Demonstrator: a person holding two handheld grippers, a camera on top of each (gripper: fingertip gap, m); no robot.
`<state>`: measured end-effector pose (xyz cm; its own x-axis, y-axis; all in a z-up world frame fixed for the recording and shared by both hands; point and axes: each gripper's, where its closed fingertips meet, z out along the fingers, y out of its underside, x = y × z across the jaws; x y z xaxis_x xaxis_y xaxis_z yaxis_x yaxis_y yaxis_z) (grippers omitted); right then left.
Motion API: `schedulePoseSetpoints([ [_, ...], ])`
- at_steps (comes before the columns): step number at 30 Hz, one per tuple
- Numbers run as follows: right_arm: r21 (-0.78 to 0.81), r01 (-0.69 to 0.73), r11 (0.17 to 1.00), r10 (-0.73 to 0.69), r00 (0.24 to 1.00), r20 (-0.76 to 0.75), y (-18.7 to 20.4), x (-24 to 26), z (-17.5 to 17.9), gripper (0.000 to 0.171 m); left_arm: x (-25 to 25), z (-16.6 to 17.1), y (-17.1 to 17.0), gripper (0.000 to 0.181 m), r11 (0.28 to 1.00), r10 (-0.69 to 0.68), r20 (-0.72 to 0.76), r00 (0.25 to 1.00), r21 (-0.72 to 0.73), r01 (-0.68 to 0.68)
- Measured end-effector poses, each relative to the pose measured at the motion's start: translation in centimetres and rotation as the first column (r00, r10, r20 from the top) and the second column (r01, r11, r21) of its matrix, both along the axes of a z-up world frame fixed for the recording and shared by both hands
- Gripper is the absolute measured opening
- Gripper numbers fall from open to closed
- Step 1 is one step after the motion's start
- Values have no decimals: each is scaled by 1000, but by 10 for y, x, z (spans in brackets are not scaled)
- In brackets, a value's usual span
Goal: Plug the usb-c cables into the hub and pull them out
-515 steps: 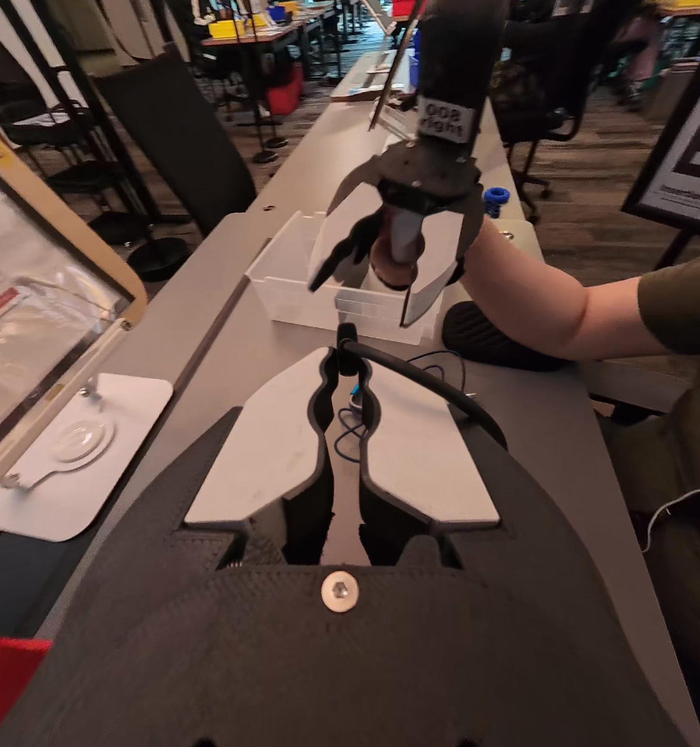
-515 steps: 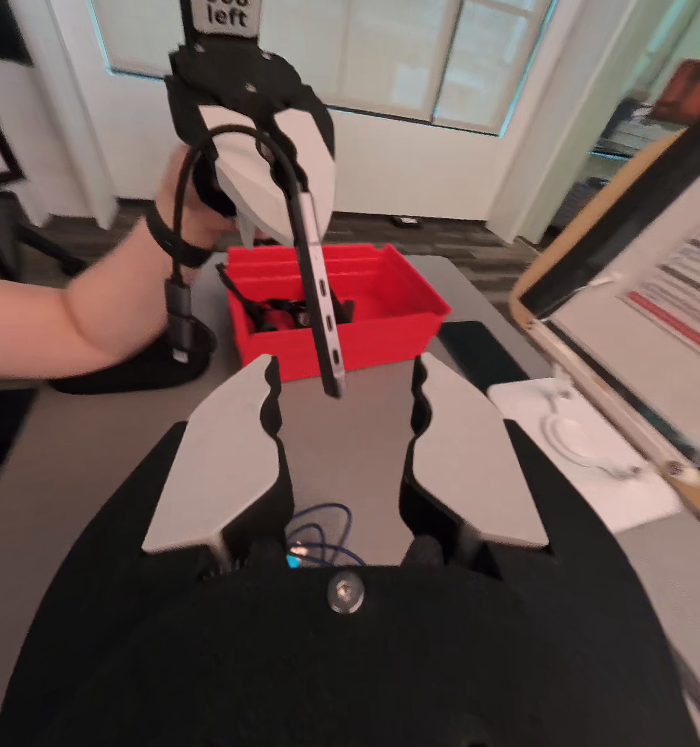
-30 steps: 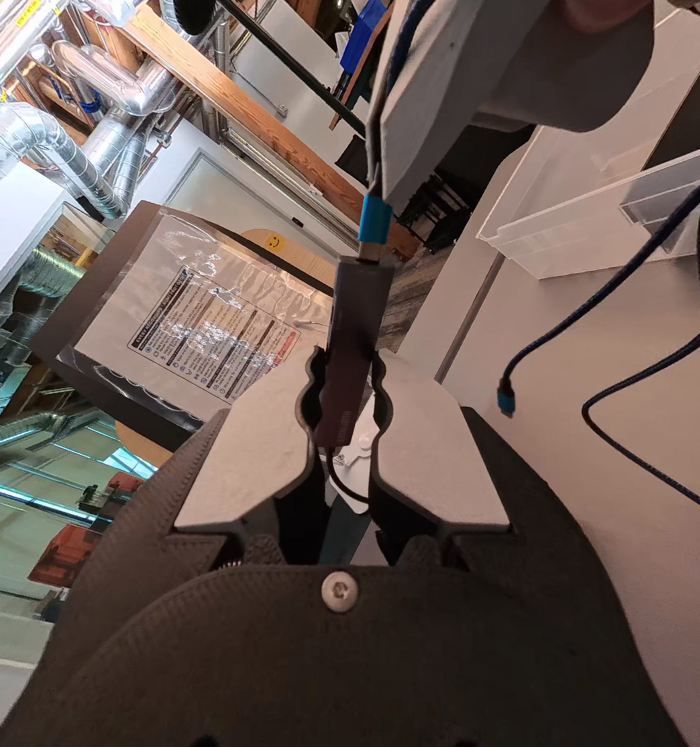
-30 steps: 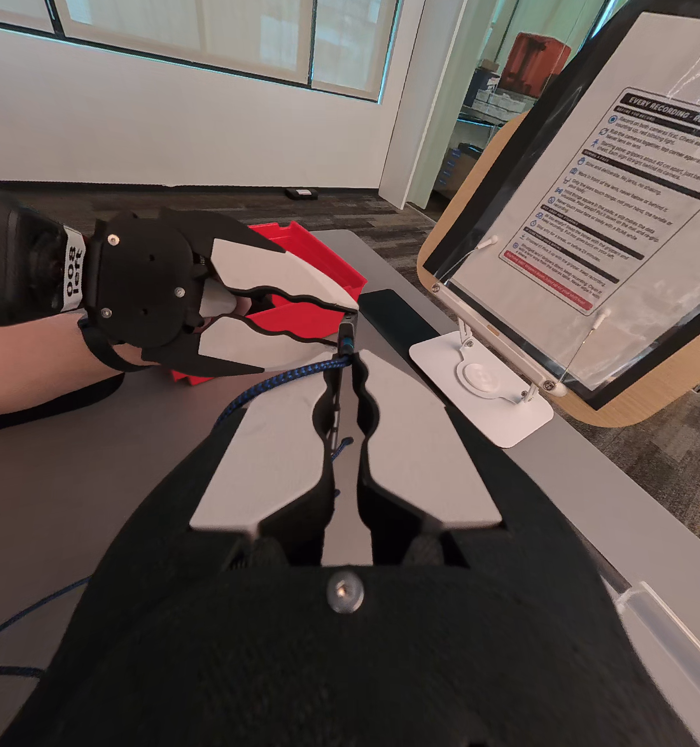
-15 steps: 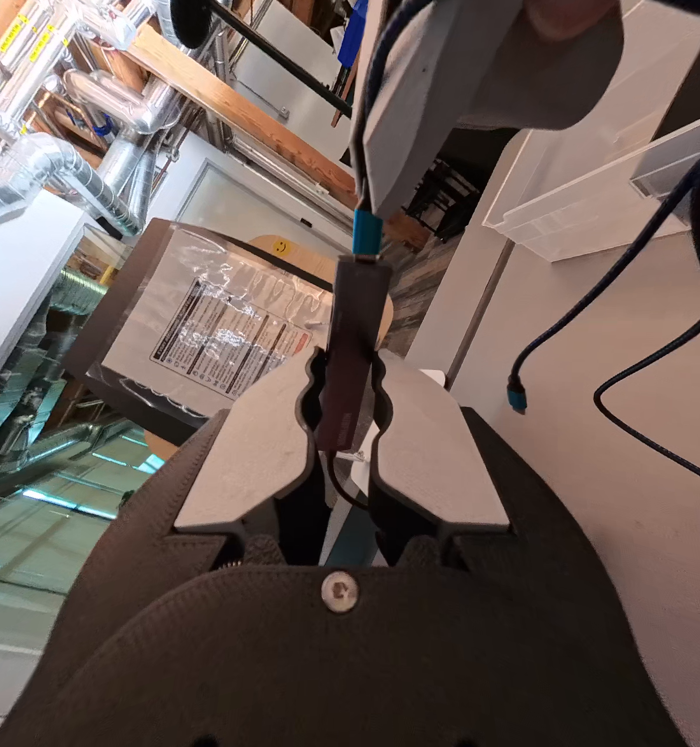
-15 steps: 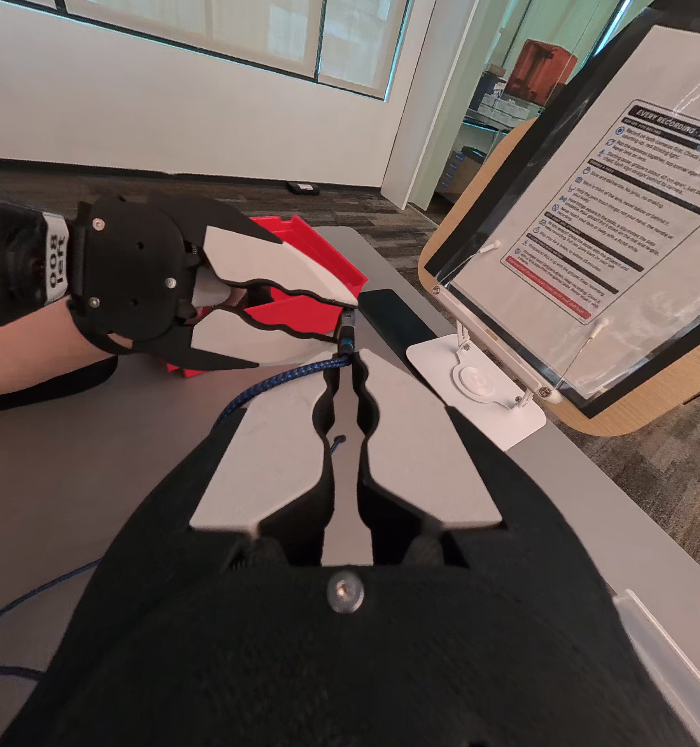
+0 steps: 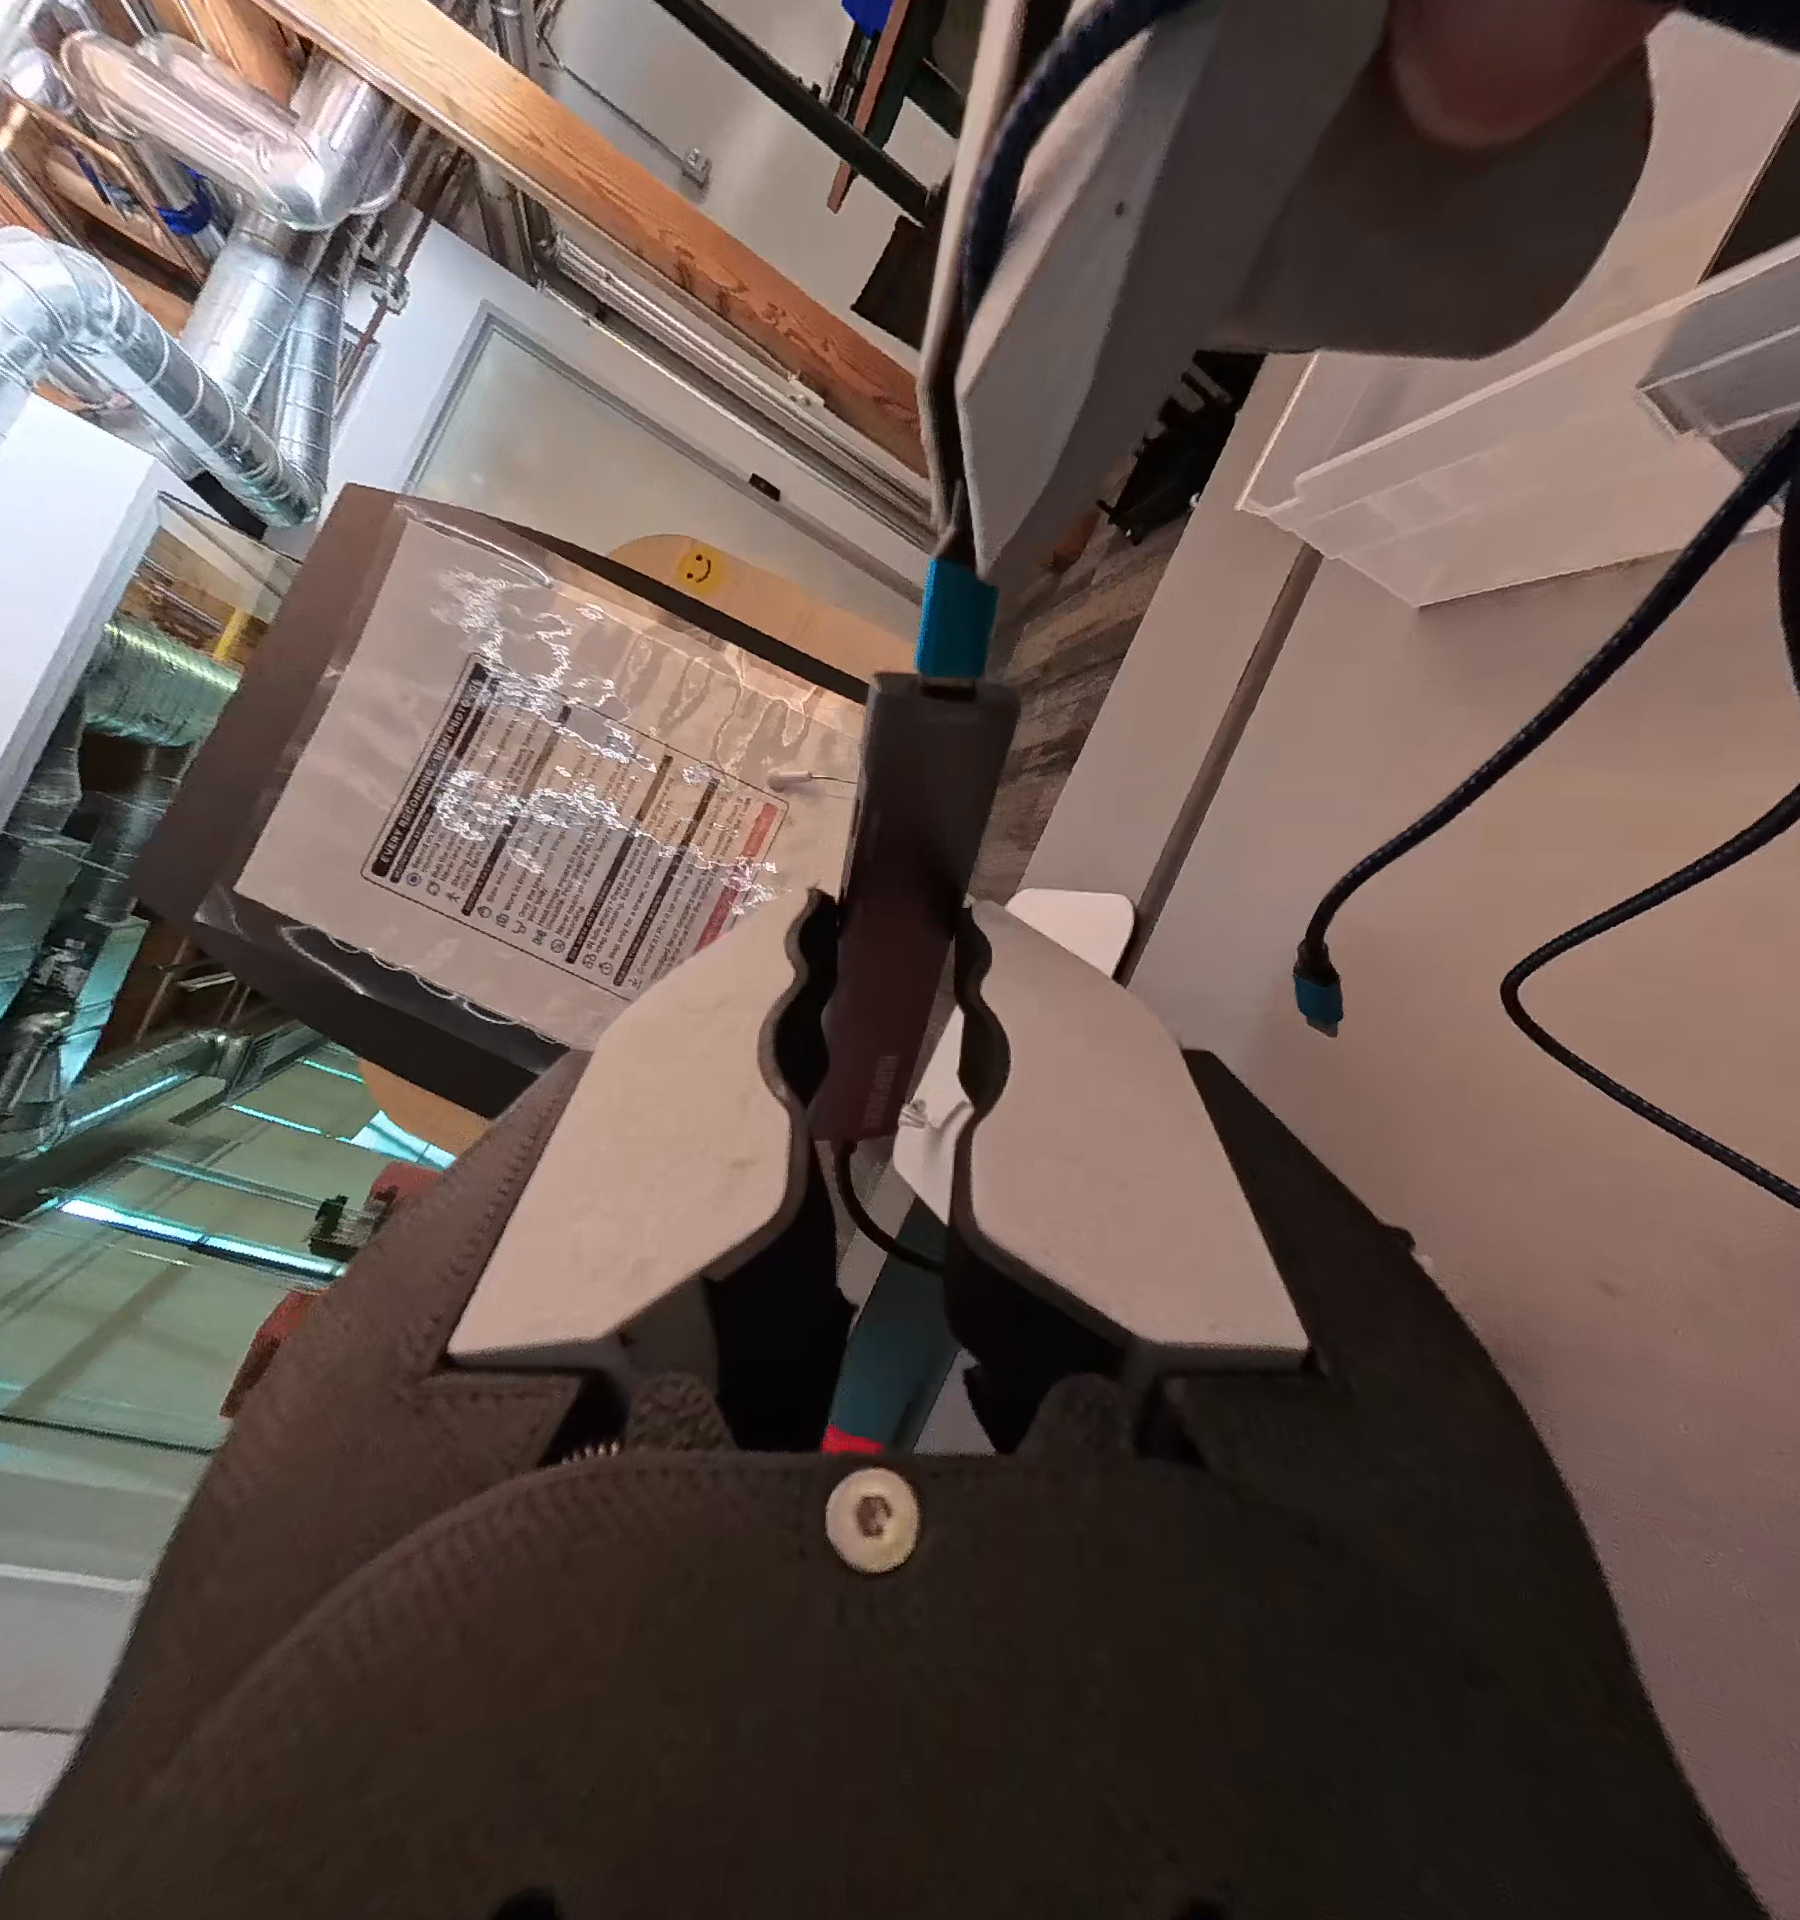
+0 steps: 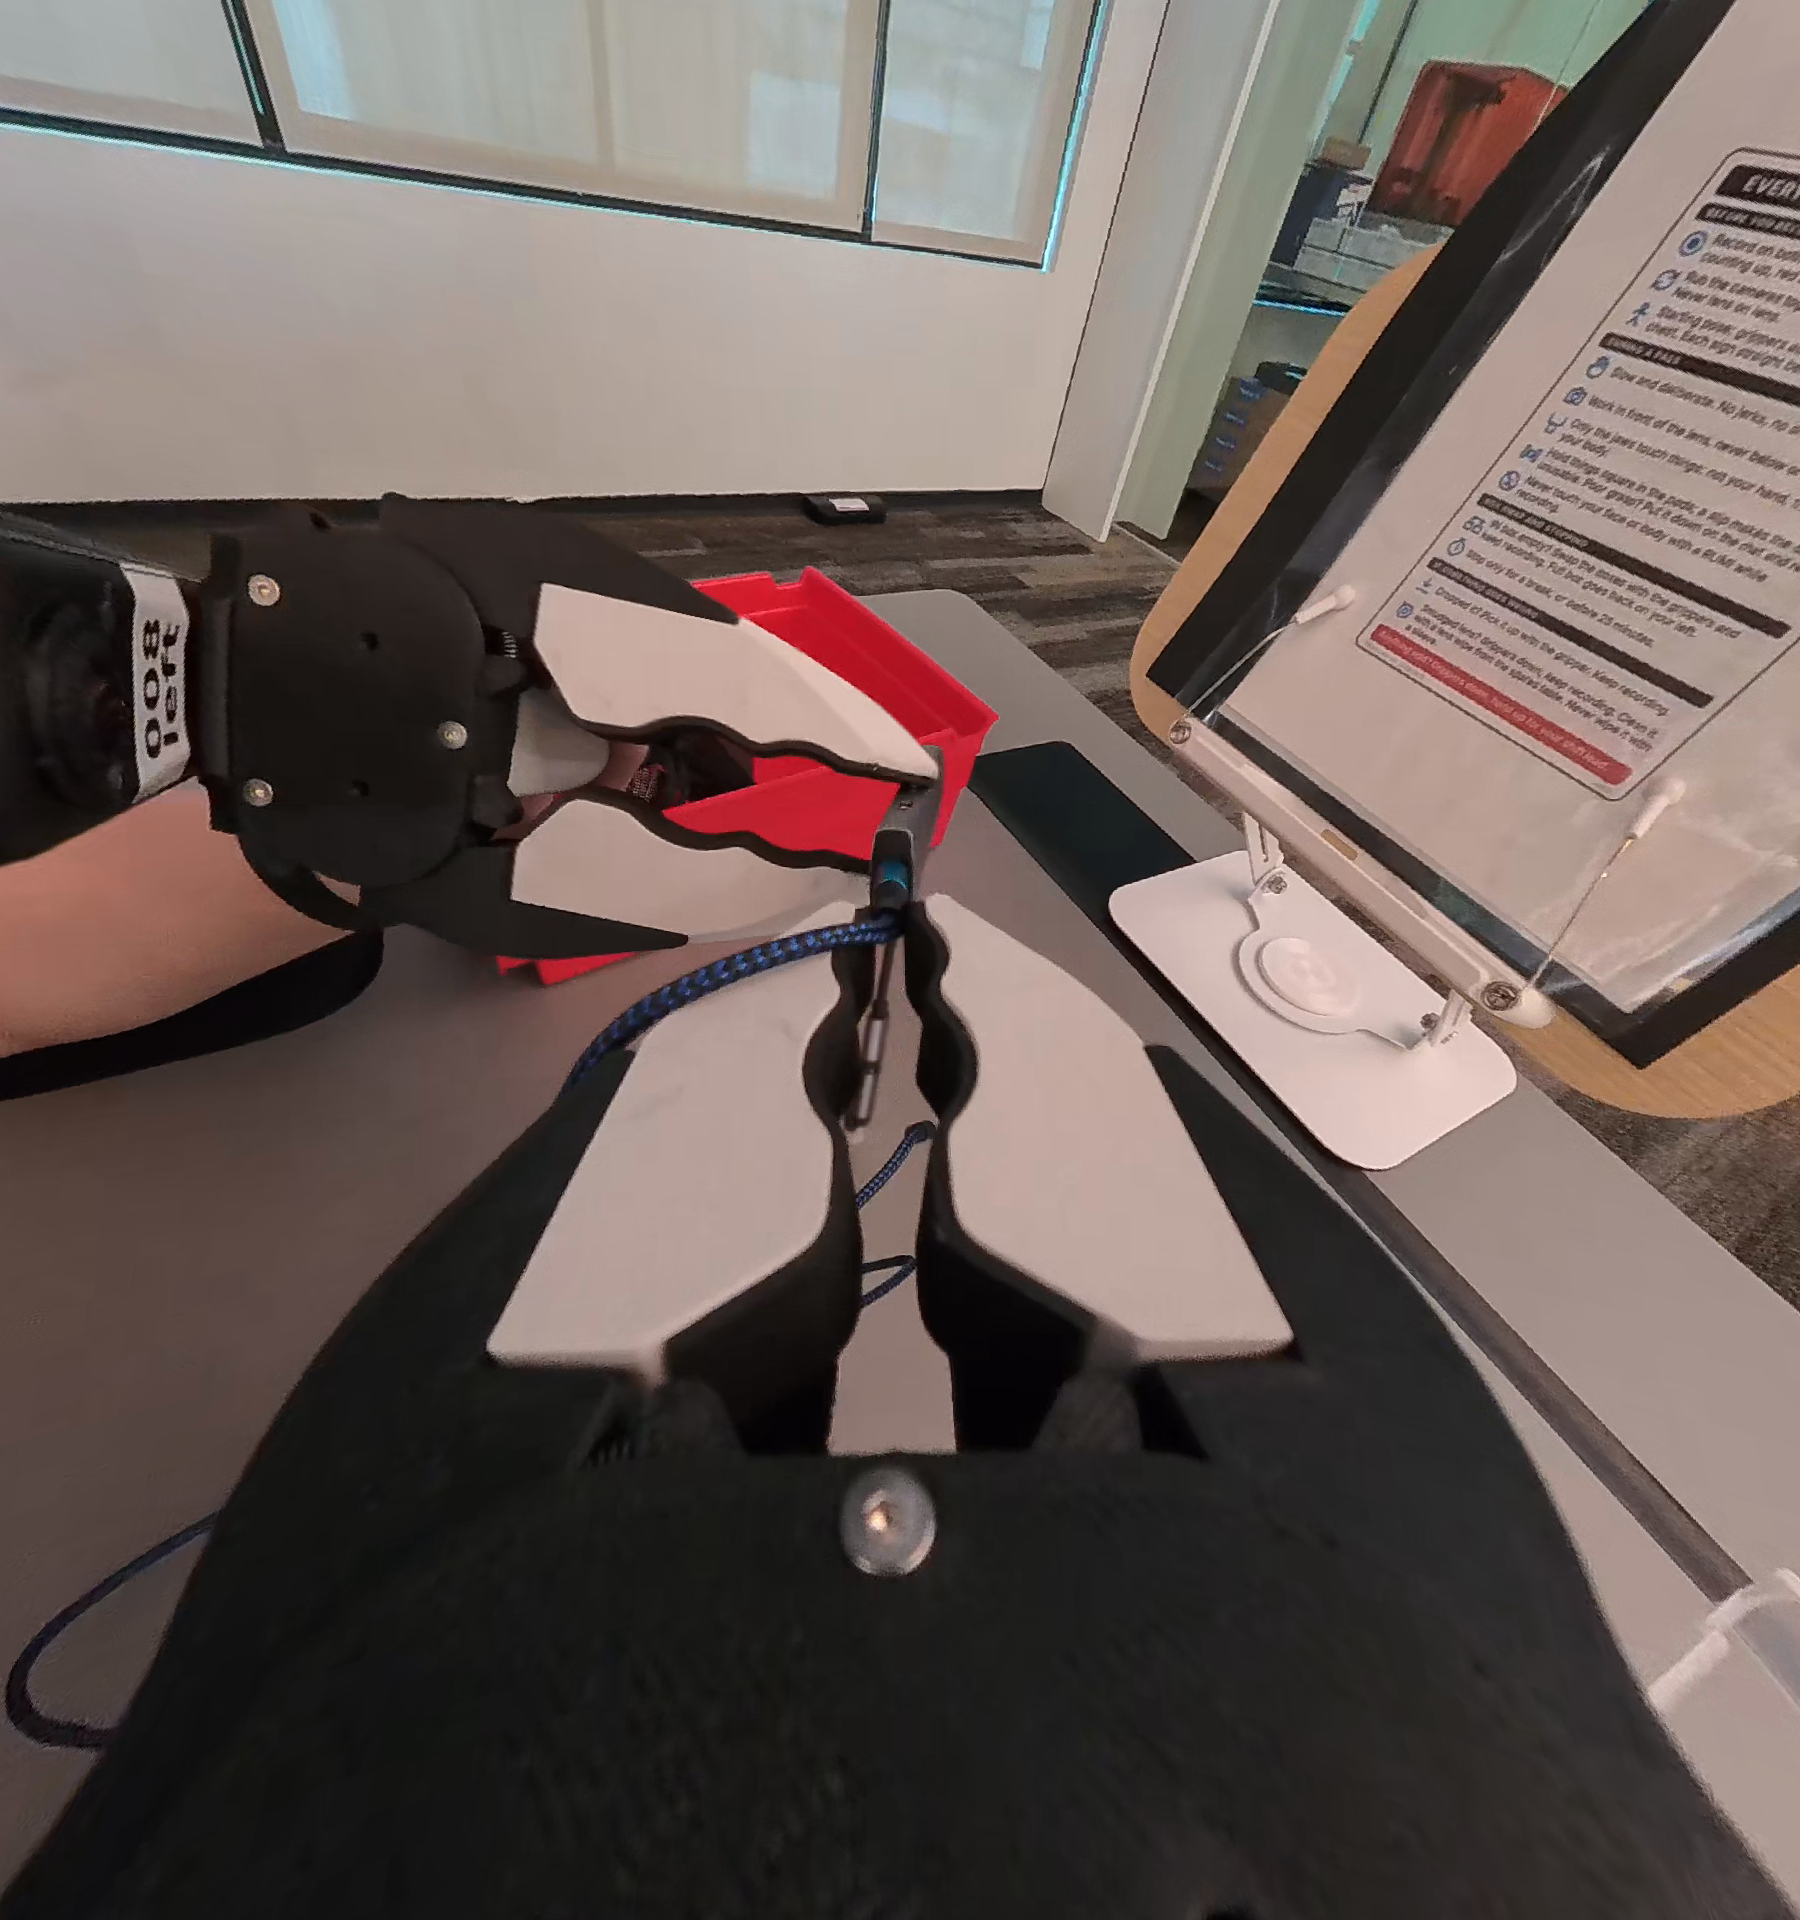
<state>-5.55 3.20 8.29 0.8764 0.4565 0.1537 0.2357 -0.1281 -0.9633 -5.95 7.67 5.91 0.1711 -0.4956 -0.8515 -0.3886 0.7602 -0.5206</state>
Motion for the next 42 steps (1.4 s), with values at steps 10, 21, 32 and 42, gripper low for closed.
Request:
schedulePoseSetpoints([
  [10, -2, 37, 999, -37, 999, -17, 6, 2, -5, 7, 1, -5, 4, 20, 998, 59, -43, 997, 8, -58],
  [21, -97, 13, 995, -13, 1000, -1, 5, 8, -18, 7, 8, -20, 3, 20, 996, 77, -119, 990, 53, -71],
  [32, -298, -197, 934, 190, 980, -54, -30, 6, -30, 7, 1, -48, -42, 25, 761, -396, -167, 903, -610, 221],
  [42, -363, -466, 807, 327, 864, -383, -44, 8, -40, 7, -14, -61, -89, 10, 78, -732, -15, 681, -995, 62],
])
